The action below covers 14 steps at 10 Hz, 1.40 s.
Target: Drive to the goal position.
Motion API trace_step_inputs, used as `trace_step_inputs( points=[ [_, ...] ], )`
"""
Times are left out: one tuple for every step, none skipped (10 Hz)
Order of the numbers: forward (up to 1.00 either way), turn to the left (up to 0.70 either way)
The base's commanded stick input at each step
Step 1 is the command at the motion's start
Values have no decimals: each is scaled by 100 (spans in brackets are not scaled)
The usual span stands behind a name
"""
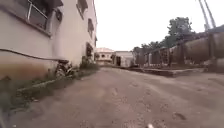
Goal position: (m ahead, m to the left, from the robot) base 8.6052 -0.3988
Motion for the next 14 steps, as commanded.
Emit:
trace_step_inputs(
  points=[
    [100, 0],
    [100, 39],
    [100, 30],
    [100, 0],
    [100, 0],
    [100, 0],
    [100, 0],
    [100, 0],
    [100, 0],
    [100, 0],
    [100, 0],
    [100, 0],
    [100, 0],
    [100, 0]
  ],
)
